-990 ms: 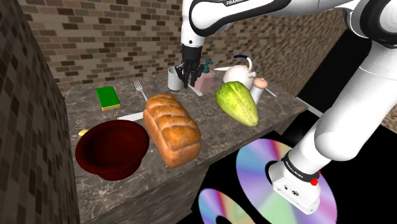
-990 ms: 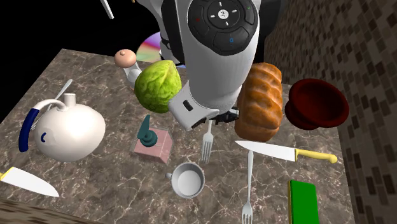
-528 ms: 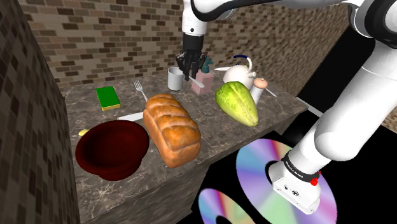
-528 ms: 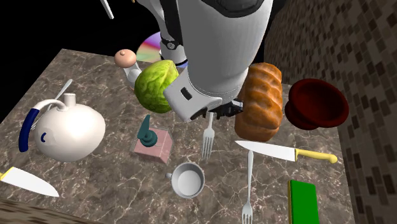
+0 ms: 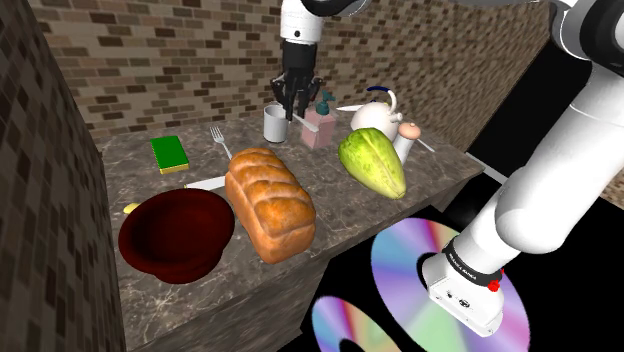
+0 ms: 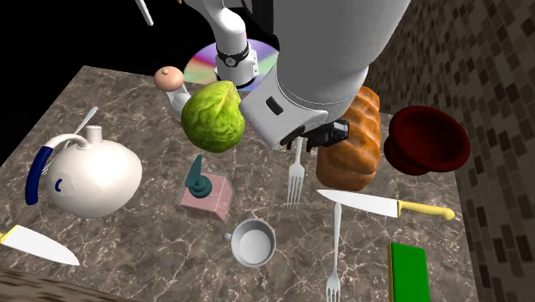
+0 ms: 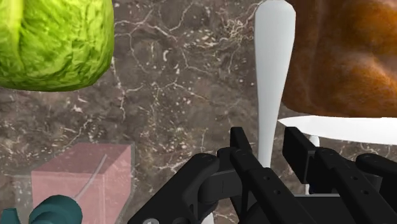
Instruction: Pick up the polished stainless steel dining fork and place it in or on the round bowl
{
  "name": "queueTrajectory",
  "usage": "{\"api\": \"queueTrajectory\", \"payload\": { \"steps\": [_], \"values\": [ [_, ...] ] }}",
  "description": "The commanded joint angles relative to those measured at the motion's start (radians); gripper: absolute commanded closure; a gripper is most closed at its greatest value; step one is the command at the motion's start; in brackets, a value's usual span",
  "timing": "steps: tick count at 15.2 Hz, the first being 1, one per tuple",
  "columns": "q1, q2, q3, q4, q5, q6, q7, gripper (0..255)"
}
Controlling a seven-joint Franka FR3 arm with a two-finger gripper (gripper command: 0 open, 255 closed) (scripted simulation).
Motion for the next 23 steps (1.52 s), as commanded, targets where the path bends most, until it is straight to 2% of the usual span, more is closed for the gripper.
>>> {"api": "queueTrajectory", "payload": {
  "steps": [1,7,13,18,23],
  "values": [
    [0.025,0.002,0.021,-0.003,0.003,0.008,0.046,255],
    [0.105,0.048,0.083,0.040,-0.002,0.019,0.188,255],
    [0.195,0.130,0.136,0.129,-0.029,0.018,0.334,255],
    [0.283,0.226,0.170,0.241,-0.067,0.003,0.456,255],
    [0.387,0.348,0.189,0.398,-0.117,-0.032,0.571,255]
  ]
}}
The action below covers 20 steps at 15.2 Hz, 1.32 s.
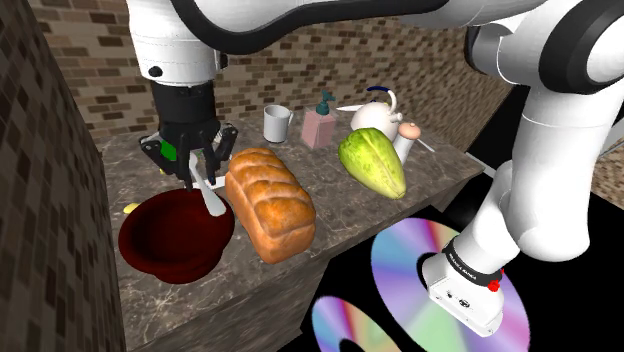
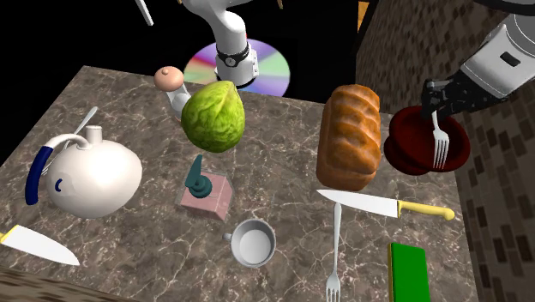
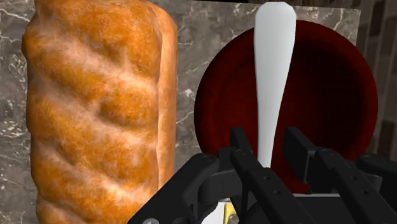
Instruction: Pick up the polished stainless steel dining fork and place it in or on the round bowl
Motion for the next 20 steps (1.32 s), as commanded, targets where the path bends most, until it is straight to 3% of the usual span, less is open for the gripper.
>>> {"api": "queueTrajectory", "payload": {
  "steps": [1,3,13,20],
  "values": [
    [0.045,0.058,0.004,0.080,-0.023,-0.021,0.044,255],
    [0.090,0.111,0.006,0.155,-0.044,-0.043,0.081,255],
    [0.080,0.126,-0.002,0.032,-0.050,0.091,0.076,255],
    [0.080,0.126,-0.002,0.032,-0.050,0.091,0.076,255]
  ]
}}
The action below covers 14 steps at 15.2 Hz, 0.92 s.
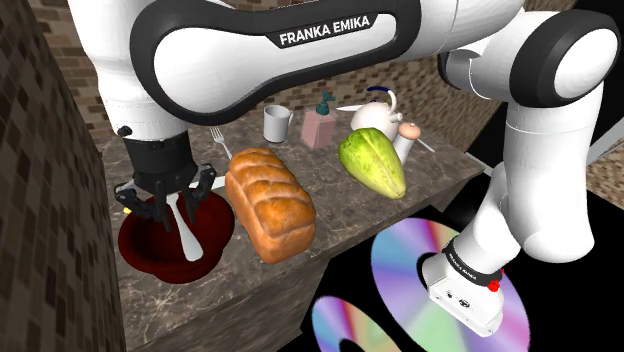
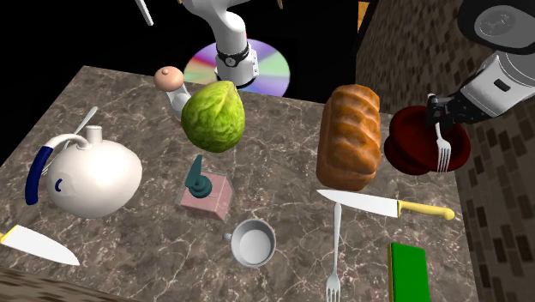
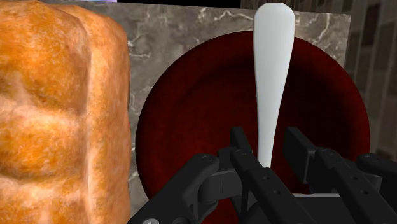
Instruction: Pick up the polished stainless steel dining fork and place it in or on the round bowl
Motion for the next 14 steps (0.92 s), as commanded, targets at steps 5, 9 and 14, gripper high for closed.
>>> {"api": "queueTrajectory", "payload": {
  "steps": [5,9,14],
  "values": [
    [0.000,0.000,0.000,-0.001,0.000,0.001,0.000,0],
    [0.002,-0.003,0.001,0.063,0.002,-0.065,-0.003,0],
    [0.007,0.000,0.002,0.128,0.002,-0.127,-0.004,0]
  ]
}}
